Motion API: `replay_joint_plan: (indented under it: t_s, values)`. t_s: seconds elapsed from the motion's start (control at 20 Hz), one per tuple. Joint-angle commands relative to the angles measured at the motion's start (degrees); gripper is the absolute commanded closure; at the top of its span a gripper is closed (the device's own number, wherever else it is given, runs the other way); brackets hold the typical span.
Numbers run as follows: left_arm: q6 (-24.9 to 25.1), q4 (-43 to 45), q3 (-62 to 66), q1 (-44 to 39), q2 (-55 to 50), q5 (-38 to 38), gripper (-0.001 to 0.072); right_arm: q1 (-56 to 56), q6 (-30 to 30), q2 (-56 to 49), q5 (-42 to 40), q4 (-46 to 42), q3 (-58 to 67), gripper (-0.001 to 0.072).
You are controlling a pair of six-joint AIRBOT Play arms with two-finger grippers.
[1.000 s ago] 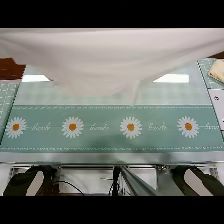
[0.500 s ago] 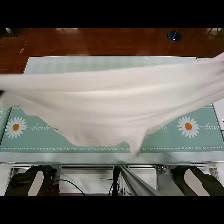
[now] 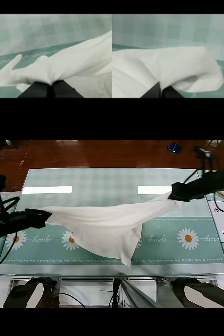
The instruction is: Fold the shirts.
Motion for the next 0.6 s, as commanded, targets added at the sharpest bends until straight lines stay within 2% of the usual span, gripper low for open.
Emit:
replay_joint_plan:
  t_s: [0.0,0.2,0.35,0.4,0.45,0.5,0.55]
  values:
    - [7.0,-0.3,-3.4,-0.2,-7.6,16.6,0.0677,1.9,1.0,-8.4,-14.4,5.3,-1.6,0.0693]
    - [7.0,-5.3,-3.4,-0.5,-18.7,18.4,0.0676,1.9,0.5,-16.4,-16.8,8.8,-1.6,0.0692]
    - [7.0,-9.2,-3.4,-1.5,-25.1,18.4,0.0658,1.9,-1.9,-20.0,-18.1,8.9,-1.6,0.0679]
    - [7.0,-10.2,-3.2,-1.6,-26.2,18.4,0.0507,1.9,-2.8,-20.1,-18.6,9.0,-1.6,0.0574]
    - [7.0,-10.3,-2.8,-1.4,-26.4,18.3,0.0299,1.7,-3.7,-19.9,-18.4,9.4,-1.1,0.0423]
    - [6.9,-10.2,-1.9,-0.7,-26.0,16.8,0.0143,1.2,-5.7,-19.4,-17.1,10.1,-0.1,0.0315]
    - [6.4,-9.7,-0.3,0.7,-25.4,13.2,0.0108,0.5,-7.8,-18.4,-15.2,10.3,1.4,0.0268]
